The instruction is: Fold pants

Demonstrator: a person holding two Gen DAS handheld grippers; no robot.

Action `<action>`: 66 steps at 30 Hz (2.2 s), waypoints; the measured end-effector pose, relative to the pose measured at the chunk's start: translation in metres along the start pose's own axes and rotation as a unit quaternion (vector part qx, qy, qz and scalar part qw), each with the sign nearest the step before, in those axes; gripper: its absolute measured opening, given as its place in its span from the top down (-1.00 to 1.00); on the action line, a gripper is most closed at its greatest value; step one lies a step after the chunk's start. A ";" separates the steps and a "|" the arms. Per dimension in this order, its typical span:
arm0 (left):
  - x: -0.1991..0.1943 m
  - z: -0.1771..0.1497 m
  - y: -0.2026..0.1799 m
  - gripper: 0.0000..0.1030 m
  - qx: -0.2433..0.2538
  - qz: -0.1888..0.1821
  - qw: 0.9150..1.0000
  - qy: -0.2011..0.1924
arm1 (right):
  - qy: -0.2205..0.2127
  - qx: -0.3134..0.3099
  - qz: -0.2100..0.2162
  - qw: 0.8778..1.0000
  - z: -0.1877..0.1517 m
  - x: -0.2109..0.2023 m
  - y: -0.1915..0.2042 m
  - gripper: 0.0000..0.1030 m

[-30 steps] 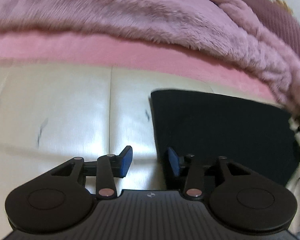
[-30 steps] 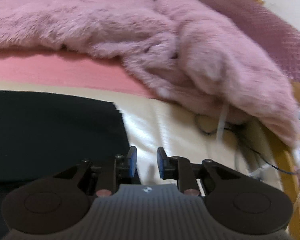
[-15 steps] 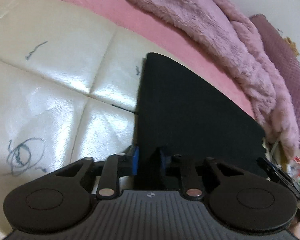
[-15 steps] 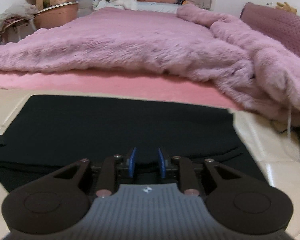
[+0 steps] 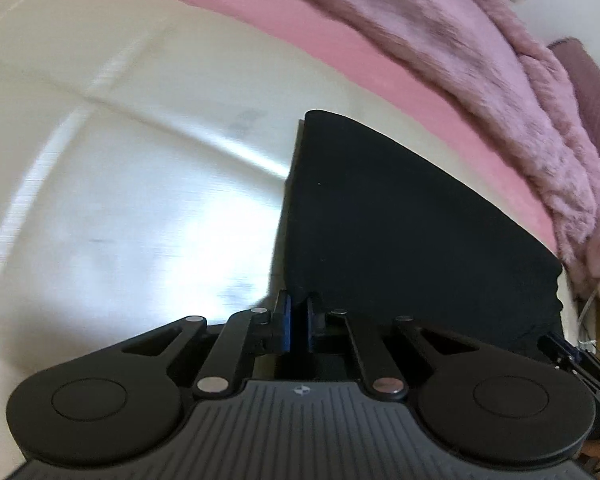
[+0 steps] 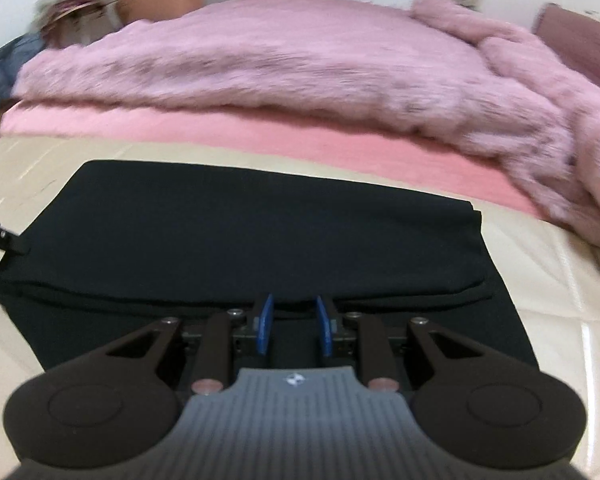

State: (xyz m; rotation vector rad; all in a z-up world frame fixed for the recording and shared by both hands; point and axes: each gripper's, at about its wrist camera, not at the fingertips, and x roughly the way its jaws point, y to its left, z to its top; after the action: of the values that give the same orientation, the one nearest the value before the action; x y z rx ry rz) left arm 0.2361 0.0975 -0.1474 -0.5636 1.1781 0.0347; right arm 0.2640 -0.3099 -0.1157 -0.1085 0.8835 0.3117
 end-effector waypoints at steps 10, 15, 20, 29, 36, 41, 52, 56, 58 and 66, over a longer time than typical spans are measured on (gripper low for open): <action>-0.056 0.027 0.107 0.87 -0.051 0.084 0.994 -0.041 | 0.050 -0.023 0.081 0.995 0.010 0.022 0.089 0.64; -0.064 0.035 0.114 0.87 -0.058 0.074 0.994 -0.048 | 0.076 -0.025 0.078 0.994 -0.005 0.034 0.118 0.62; -0.094 0.039 0.091 0.87 -0.027 0.053 0.995 -0.084 | 0.061 0.000 0.075 0.995 -0.005 0.019 0.111 0.63; -0.147 0.045 -0.020 0.88 0.088 0.013 0.986 -0.141 | 0.027 0.090 0.055 0.994 -0.005 -0.007 0.060 0.62; -0.157 0.043 -0.119 0.88 0.152 -0.046 0.976 -0.151 | 0.002 0.132 0.063 0.989 -0.003 -0.018 0.034 0.62; -0.129 0.034 -0.182 0.88 0.183 -0.081 0.972 -0.125 | -0.015 0.155 0.073 0.985 -0.003 -0.023 0.018 0.62; 0.004 -0.004 -0.247 0.88 0.189 -0.104 0.976 0.005 | -0.029 0.184 0.067 0.980 -0.008 -0.021 -0.014 0.60; 0.038 -0.011 -0.241 0.88 0.166 -0.117 0.978 0.041 | -0.023 0.197 0.066 0.978 -0.015 -0.016 -0.023 0.58; 0.048 -0.011 -0.237 0.87 0.157 -0.121 0.979 0.056 | -0.020 0.198 0.067 0.978 -0.016 -0.014 -0.023 0.58; 0.050 -0.007 -0.228 0.52 0.141 -0.154 0.975 0.073 | -0.023 0.208 0.085 0.974 -0.015 -0.014 -0.018 0.58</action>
State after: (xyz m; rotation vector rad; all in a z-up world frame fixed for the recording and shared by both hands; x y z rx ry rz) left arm 0.3216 -0.1154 -0.1021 -0.4956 1.2010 -0.4401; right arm 0.2500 -0.3332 -0.1152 0.3623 0.8975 0.2810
